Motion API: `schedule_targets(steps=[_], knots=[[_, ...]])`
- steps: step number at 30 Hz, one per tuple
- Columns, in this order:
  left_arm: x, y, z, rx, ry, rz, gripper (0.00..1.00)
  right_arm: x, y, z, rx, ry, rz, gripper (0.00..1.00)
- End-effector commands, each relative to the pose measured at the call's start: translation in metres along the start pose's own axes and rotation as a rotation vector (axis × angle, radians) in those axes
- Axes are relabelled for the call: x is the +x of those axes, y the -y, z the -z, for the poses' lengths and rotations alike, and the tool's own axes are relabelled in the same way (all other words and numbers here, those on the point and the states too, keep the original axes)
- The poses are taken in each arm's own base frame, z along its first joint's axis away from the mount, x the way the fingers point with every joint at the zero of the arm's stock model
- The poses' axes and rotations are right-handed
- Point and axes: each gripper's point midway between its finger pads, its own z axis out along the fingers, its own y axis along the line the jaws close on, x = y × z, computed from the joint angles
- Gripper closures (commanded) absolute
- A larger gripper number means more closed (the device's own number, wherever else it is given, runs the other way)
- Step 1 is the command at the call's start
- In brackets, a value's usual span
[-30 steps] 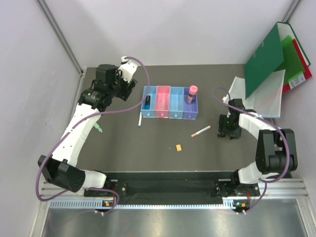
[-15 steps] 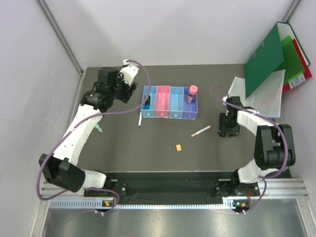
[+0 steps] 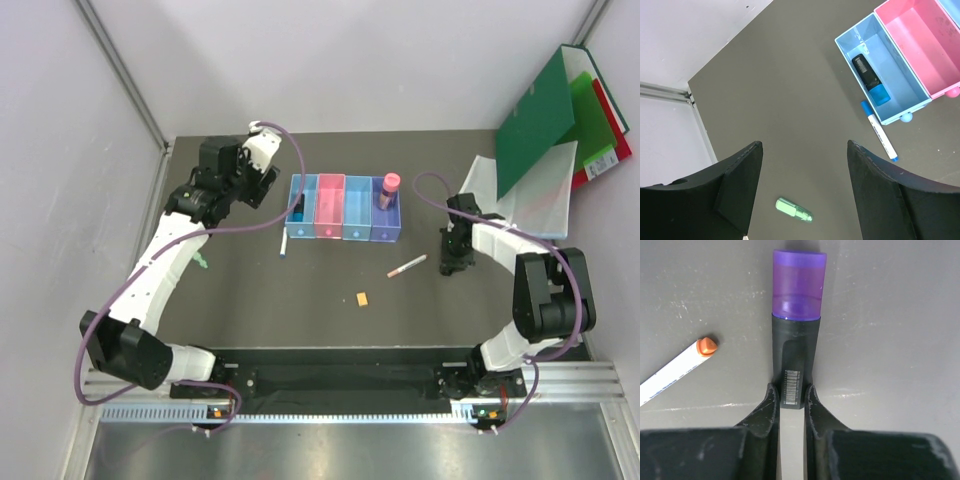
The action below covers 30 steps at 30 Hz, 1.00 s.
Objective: Sort the stationery into containers
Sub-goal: Pick up the pen from the center of the board.
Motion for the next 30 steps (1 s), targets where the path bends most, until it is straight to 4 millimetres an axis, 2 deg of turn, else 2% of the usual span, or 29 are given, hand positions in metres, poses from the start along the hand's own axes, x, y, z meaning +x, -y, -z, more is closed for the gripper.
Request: schedule_targets(steps=[1, 5, 12, 16, 19, 23, 26, 30], knots=[[-0.016, -0.011, 0.011, -0.047, 0.071, -0.006, 0.27, -0.015, -0.008, 0.001, -0.008, 0.049, 0.013, 1.00], [-0.017, -0.011, 0.014, -0.047, 0.075, -0.003, 0.27, -0.021, -0.005, 0.011, 0.005, 0.080, 0.030, 1.00], [-0.012, -0.004, 0.015, -0.018, 0.069, 0.020, 0.27, -0.037, -0.003, 0.041, 0.007, 0.189, 0.074, 1.00], [-0.008, 0.007, 0.015, 0.029, 0.055, 0.059, 0.27, -0.051, -0.001, 0.060, 0.014, 0.263, 0.082, 1.00], [-0.013, 0.017, 0.013, 0.084, 0.069, 0.091, 0.27, -0.060, 0.003, 0.073, 0.029, 0.317, 0.107, 1.00], [-0.014, 0.028, 0.006, 0.137, 0.066, 0.128, 0.27, -0.073, 0.010, 0.091, 0.064, 0.384, 0.152, 1.00], [-0.016, 0.044, -0.001, 0.216, 0.077, 0.152, 0.27, -0.084, 0.011, 0.106, 0.070, 0.444, 0.182, 1.00], [-0.027, 0.064, -0.010, 0.331, 0.104, 0.211, 0.26, -0.098, 0.000, 0.128, 0.065, 0.562, 0.262, 1.00]])
